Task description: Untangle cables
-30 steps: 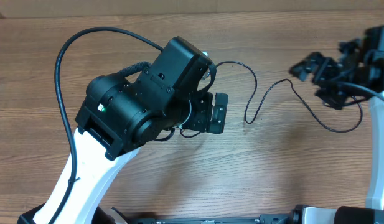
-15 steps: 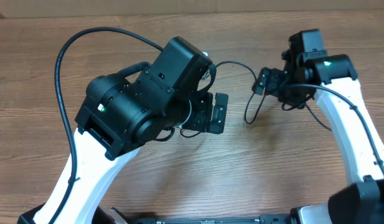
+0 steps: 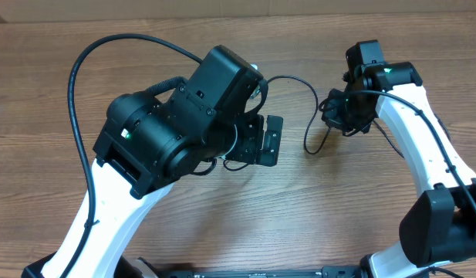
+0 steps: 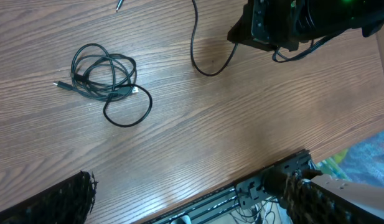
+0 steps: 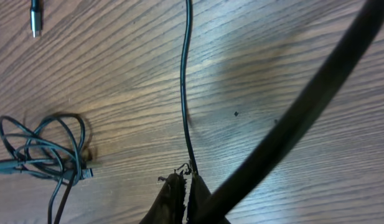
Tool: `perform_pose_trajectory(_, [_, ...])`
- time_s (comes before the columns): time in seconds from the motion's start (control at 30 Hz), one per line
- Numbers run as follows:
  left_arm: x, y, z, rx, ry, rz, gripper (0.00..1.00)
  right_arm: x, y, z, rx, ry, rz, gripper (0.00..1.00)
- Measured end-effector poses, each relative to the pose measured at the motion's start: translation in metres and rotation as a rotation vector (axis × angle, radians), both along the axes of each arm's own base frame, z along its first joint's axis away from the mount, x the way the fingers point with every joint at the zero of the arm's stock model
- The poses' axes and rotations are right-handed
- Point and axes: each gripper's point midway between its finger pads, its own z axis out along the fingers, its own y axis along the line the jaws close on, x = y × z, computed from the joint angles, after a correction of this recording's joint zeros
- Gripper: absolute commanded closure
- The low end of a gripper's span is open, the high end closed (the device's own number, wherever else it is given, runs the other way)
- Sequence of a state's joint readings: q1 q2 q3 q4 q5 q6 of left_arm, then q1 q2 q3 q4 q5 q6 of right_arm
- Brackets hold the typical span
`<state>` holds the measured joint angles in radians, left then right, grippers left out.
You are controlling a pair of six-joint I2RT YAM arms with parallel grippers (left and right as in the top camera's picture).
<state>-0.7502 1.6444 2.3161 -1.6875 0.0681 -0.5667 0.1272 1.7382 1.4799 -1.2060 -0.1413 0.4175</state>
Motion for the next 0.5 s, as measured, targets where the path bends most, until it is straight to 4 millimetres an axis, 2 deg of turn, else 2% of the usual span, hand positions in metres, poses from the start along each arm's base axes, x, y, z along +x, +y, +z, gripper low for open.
perform_pose_trajectory(0.13, [0.000,0.000,0.000,0.000,0.000,0.000,0.00,0.004,-0.003,0.012,0.002,-0.014,-0.009,0.96])
perform_pose_trajectory(0.23, [0.000,0.000,0.000,0.000,0.000,0.000,0.01,0.021,-0.006,0.039,0.010,-0.088,-0.024,0.96])
perform_pose_trajectory(0.37, [0.001,-0.001,-0.001,0.002,0.003,0.000,0.01,0.042,-0.017,0.098,0.024,-0.237,-0.056,0.96])
perform_pose_trajectory(0.5, [0.002,-0.002,-0.003,0.007,0.007,0.000,0.01,0.050,-0.041,0.179,0.030,-0.445,-0.115,0.96])
